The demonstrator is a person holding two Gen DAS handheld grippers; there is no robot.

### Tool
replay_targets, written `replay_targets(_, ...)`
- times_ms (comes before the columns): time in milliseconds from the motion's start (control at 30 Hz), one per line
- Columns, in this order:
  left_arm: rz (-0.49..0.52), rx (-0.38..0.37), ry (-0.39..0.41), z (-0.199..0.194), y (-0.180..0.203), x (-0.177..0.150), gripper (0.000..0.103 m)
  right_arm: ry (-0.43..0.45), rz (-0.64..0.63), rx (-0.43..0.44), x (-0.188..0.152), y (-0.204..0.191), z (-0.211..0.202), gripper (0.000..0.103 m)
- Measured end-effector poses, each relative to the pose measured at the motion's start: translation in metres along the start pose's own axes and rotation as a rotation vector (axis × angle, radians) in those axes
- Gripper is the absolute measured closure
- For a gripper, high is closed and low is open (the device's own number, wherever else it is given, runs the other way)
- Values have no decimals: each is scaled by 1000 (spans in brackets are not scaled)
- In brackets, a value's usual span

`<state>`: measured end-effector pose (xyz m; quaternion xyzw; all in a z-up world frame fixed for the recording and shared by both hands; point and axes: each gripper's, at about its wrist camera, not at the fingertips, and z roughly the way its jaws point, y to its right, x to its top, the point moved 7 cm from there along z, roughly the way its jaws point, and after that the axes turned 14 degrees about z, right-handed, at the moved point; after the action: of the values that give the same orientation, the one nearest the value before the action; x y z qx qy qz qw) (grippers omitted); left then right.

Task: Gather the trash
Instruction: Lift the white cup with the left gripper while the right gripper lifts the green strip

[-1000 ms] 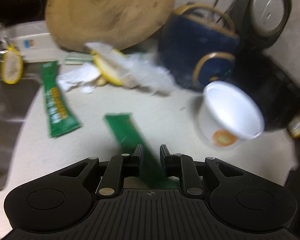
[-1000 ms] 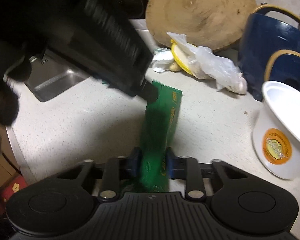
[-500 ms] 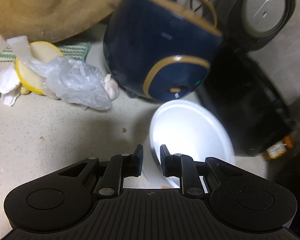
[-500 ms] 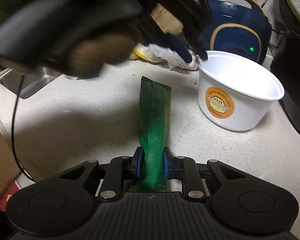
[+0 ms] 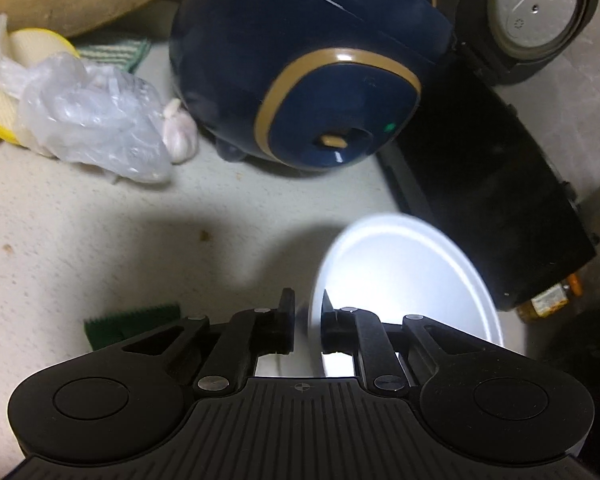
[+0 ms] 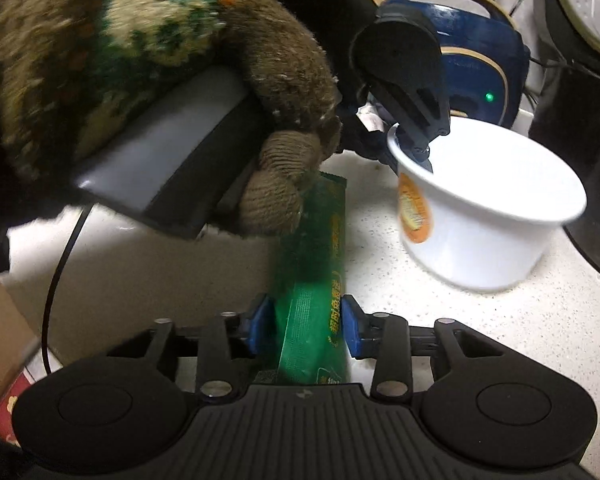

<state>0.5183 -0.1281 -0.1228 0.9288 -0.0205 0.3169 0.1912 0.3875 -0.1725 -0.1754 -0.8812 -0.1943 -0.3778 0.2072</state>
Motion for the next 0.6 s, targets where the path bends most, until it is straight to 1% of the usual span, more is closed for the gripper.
replay_targets(100,6,18,33,-9,3,0,89,7,12,-10,1,2,1,65)
replay_targets(200,-19,24,78,-25,-4,1,90,9,-1,-2,-1,1,1,65)
replay_targets(333,-45,78,144,-60,-26,2,90,7,-23,7,-1,-1,1,72)
replay_targets(433,-81,141,200,-95,-49,-3,90,8,-27,22,-2,1,0,72)
replay_targets(533,-104,226,228,-125,-73,-14,90,6,-29,19,-1,6,0,72)
replay_targets(600,-120,271,233,-142,-87,-24,90,5,-24,-2,1,10,0,72)
